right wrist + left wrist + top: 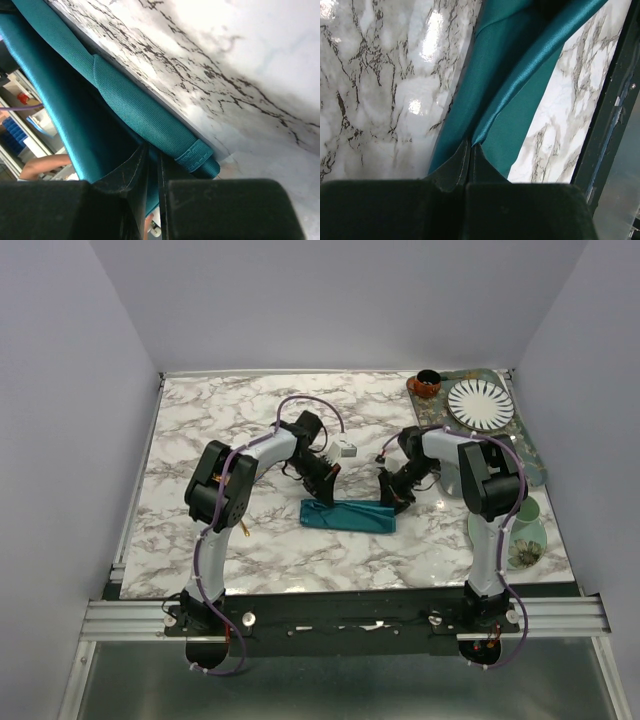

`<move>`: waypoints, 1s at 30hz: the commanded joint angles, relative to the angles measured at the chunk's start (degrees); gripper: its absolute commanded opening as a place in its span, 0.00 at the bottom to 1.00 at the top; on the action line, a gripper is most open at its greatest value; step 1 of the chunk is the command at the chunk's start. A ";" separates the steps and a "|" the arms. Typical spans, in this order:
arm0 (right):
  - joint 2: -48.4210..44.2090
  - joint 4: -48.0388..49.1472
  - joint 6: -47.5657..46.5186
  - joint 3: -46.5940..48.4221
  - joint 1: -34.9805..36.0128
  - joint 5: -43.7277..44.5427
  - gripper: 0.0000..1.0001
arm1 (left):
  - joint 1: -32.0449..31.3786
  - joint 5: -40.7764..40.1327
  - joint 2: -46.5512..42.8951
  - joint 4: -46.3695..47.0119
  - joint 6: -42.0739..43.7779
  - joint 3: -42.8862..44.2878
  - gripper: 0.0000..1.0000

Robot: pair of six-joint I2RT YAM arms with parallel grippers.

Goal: Fold the napkin into a case and place the utensils inside
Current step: Fold the 2/3-rectangle-folded napkin at the center of the board, then smooth out the smaller rectangle-folded napkin at the center of the board.

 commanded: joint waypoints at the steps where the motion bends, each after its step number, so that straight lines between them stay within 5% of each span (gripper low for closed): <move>1: 2.22 1.94 -2.07 2.21 0.21 7.02 0.21 | 0.56 -2.17 3.28 -1.74 0.61 -0.41 0.00; 18: -7.19 -9.22 -6.28 14.34 -3.66 4.29 0.35 | 0.74 -4.99 6.45 -4.38 3.07 -0.06 0.00; 24: -10.27 -8.18 -12.08 12.33 -3.75 2.18 0.55 | 0.83 -4.11 7.24 -5.17 3.34 1.08 0.00; 30: -7.82 -5.28 -11.65 10.65 -3.23 1.83 0.55 | 0.92 -3.76 7.51 -5.52 3.43 1.52 0.03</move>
